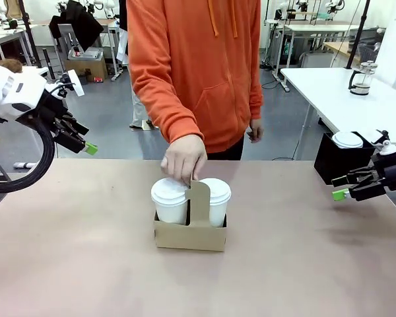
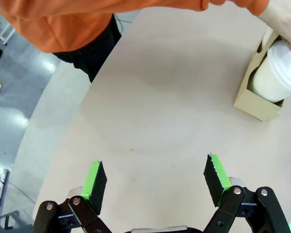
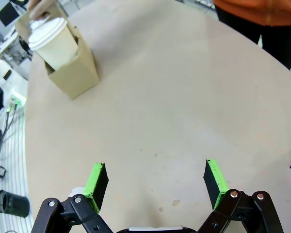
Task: Pour a drink into a cup and package it in a carrier.
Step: Insert the held 600 ml Paper Cup into the Cup Carrier.
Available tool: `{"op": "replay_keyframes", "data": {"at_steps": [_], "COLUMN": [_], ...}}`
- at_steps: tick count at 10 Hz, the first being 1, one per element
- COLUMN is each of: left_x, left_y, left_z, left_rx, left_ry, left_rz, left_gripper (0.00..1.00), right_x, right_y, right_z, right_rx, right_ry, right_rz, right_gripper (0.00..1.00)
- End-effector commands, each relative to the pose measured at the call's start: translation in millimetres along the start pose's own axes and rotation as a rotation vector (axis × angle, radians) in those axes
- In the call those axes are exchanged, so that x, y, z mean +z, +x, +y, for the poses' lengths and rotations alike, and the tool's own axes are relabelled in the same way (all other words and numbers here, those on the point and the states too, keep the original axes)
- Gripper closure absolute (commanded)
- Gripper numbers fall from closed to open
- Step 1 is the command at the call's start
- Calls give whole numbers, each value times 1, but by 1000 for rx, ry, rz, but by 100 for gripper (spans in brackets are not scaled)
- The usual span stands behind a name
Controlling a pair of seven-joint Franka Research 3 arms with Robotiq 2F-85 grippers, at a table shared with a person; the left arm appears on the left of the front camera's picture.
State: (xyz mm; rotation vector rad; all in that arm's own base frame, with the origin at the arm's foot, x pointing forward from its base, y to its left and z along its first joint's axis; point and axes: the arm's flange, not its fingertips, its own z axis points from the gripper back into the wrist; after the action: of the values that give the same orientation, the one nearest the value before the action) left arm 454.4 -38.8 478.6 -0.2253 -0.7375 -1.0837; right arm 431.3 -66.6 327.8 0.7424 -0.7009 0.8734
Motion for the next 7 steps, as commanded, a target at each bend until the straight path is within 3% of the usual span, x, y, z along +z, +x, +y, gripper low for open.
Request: {"op": "replay_keyframes", "data": {"at_steps": [1,7], "left_x": [0,0], "left_y": [-1,-1], "left_z": [0,0], "left_rx": [6,6], "left_ry": [-10,-10], "left_rz": [-20,-20], "left_gripper": [0,0], "right_x": [2,2], "right_y": [0,0], "right_z": [-1,-1], "right_rx": [23,23], "right_ry": [-3,-3], "right_rz": [1,1], "right_gripper": [0,0]}}
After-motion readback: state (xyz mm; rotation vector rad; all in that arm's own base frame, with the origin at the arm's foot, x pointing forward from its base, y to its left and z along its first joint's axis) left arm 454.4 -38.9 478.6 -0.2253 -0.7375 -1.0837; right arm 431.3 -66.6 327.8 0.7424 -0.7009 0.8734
